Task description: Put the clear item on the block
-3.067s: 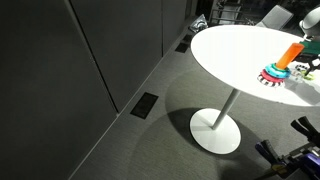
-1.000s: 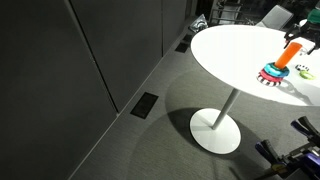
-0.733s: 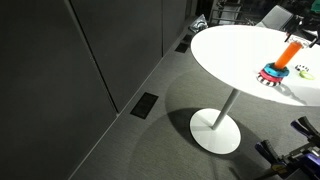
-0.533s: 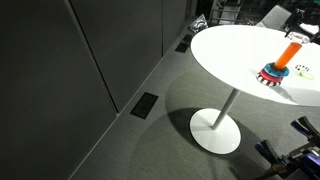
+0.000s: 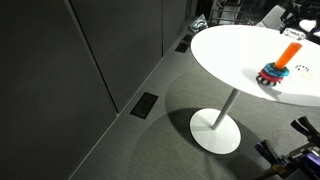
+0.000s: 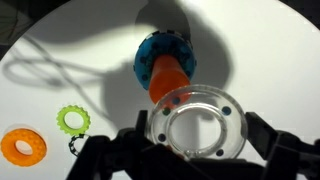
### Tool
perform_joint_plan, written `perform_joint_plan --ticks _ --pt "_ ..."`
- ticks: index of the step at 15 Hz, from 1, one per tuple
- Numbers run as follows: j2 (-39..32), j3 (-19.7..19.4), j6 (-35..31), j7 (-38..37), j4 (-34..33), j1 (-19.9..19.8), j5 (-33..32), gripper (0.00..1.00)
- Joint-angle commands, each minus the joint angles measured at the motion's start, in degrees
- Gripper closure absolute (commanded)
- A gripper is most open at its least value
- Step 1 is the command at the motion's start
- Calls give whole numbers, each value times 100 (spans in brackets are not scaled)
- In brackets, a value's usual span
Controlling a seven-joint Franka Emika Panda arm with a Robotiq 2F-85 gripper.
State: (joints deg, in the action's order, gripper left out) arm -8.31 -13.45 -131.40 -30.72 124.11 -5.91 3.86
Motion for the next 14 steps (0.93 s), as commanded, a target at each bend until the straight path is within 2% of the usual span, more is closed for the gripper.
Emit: perform_joint_plan --ticks 1,14 --pt "157 118 322 -237 59 11 -192 31" --pt "20 185 439 -1185 77 33 -974 31"
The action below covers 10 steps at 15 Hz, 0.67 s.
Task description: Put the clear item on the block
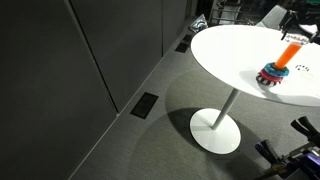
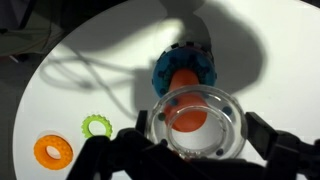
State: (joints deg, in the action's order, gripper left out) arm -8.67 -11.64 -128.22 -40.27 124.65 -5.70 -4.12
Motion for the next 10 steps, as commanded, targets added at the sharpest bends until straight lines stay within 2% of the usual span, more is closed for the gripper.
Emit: perform_joint_plan --ticks 1,10 --pt "63 1 135 -228 44 4 -190 31" --pt "93 -5 69 -169 327 -24 -202 31"
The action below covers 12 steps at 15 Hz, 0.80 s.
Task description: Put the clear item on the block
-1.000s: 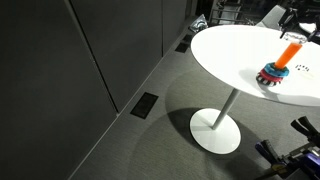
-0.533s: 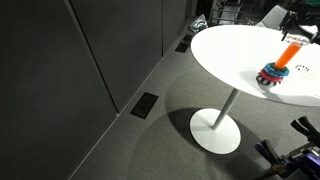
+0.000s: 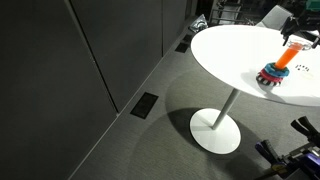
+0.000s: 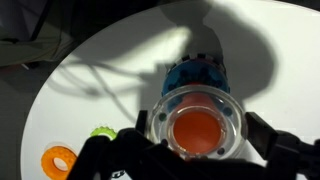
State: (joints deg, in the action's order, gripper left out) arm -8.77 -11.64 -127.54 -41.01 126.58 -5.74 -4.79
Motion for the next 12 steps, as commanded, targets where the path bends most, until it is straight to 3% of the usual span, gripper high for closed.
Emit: perform_joint_plan --ticks 1,2,3,8,12 --pt "102 -11 -46 -120 167 -17 -158 31" --pt "98 -16 -73 -124 193 -19 -173 10" --pt "97 -21 -106 -133 211 -22 -179 1" --pt "147 -19 -88 111 195 -85 -61 0" --pt "248 26 309 994 151 -166 137 0"
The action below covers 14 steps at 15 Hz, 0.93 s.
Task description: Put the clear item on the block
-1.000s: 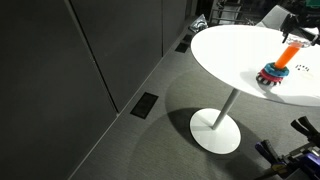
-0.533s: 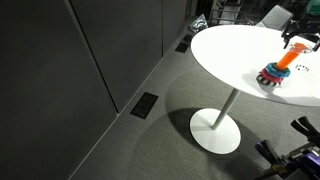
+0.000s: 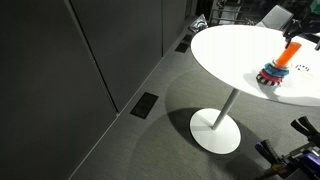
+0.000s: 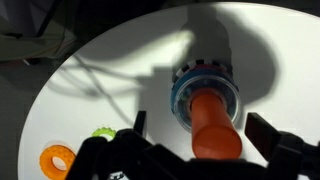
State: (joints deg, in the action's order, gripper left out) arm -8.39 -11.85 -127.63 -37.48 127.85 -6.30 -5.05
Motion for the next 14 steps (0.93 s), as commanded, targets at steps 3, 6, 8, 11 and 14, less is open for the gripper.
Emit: perform_joint_plan --ticks 3,6,8,11,14 --pt "256 44 642 1337 -37 -151 254 0" --pt "369 53 804 2024 -21 -199 291 0" --pt "479 57 796 2469 36 -224 264 0" --pt "698 58 687 3038 138 -250 248 0" --pt "868 54 621 3397 188 -263 259 0"
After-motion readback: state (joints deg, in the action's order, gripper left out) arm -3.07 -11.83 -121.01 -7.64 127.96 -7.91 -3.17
